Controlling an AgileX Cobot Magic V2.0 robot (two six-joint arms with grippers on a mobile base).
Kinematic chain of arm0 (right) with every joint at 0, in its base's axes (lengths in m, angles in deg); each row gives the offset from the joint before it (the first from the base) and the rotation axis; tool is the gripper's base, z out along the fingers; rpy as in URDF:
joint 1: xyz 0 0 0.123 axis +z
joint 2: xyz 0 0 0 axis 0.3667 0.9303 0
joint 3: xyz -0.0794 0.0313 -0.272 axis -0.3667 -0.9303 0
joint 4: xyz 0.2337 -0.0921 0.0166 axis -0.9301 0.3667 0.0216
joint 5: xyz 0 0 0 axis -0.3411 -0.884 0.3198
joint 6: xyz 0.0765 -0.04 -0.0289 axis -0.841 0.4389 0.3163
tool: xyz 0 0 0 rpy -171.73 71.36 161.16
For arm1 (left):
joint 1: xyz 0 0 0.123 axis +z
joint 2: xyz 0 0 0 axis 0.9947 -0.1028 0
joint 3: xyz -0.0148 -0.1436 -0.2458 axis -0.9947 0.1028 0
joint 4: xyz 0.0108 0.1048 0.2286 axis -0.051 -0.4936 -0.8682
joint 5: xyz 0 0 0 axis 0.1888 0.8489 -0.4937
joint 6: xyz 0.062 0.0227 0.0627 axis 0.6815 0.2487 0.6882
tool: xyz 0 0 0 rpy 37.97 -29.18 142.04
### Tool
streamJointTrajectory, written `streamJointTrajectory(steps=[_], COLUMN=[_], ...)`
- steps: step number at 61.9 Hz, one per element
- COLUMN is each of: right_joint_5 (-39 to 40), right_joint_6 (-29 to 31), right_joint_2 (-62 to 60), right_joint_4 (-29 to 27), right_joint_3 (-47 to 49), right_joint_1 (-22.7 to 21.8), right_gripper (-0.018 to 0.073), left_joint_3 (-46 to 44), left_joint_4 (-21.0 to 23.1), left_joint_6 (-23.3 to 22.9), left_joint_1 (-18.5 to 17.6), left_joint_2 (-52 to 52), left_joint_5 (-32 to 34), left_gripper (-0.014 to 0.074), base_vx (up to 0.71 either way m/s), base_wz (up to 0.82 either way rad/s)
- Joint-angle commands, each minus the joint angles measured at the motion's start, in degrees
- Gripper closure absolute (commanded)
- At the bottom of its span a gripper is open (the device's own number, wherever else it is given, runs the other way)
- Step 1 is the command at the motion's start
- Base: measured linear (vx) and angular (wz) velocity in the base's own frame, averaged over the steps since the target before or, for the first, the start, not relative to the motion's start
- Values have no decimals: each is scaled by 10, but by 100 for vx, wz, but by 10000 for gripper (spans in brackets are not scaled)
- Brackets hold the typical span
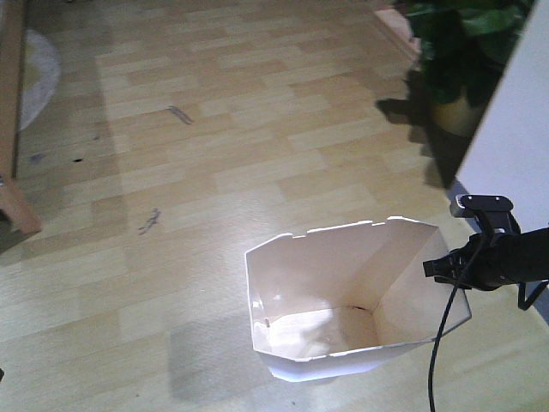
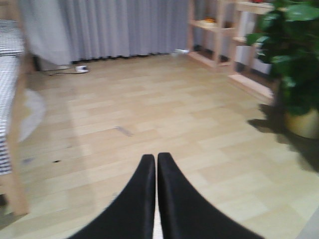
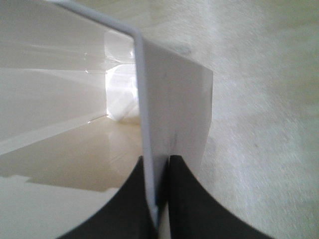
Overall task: Move trash bin to bedside with robot
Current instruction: 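Hold the bin in the right gripper while the base turns toward the bed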
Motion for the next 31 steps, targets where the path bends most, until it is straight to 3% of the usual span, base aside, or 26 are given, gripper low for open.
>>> streamJointTrajectory(steps=[1, 16, 31], right_joint_5=[-75, -75, -75], right_joint_6=[-9, -9, -9], right_joint_2=[-37, -37, -37], right_joint_4=[-42, -42, -42], right_joint_3=[11, 11, 11], right_joint_1=[-2, -2, -2], right_gripper=[566, 566, 566], left_joint_3=[17, 17, 17], left_joint_4=[2, 2, 2], left_joint_6=[-5, -5, -5], left_joint_1=[-3, -3, -3], left_joint_2=[6, 6, 6], left_joint_5=[42, 42, 42], left_gripper=[602, 602, 602], base_vx=[19, 20, 24], base_wz=[62, 48, 20])
